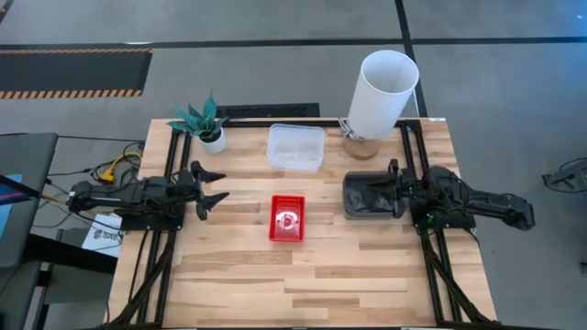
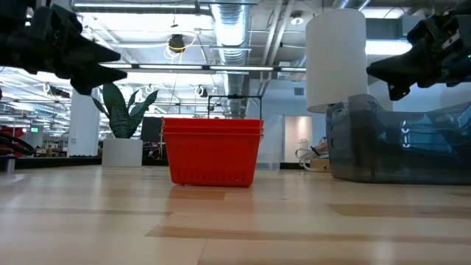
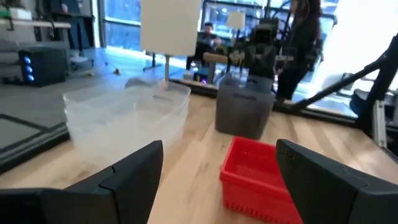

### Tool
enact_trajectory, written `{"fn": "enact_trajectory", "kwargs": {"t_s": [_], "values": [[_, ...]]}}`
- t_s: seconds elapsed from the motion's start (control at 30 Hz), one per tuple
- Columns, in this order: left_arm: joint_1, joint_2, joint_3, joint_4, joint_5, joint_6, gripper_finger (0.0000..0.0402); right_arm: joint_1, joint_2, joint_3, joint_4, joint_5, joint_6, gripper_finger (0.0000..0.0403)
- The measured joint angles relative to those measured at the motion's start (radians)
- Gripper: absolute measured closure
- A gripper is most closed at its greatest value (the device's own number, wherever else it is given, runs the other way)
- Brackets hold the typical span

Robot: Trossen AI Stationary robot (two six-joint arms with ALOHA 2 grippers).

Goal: Stack baskets by color
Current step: Return to home position

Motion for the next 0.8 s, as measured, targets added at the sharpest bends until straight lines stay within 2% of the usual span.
{"fn": "enact_trajectory", "kwargs": {"t_s": [0.23,0.47,0.63,0.8], "values": [[0.0,0.008,-0.018,0.057,0.046,-0.018,0.0104,0.0,0.008,-0.001,-0.006,0.002,-0.051,0.0328],[0.0,0.016,-0.019,0.045,0.276,0.008,0.0104,0.0,0.031,-0.001,-0.008,0.006,-0.054,0.0328],[0.0,0.014,-0.048,0.232,0.346,0.101,0.0104,0.0,0.031,-0.002,-0.01,0.005,-0.054,0.0328],[0.0,0.011,-0.048,0.218,0.332,0.187,0.0104,0.0,0.031,-0.003,-0.011,0.006,-0.054,0.0328]]}}
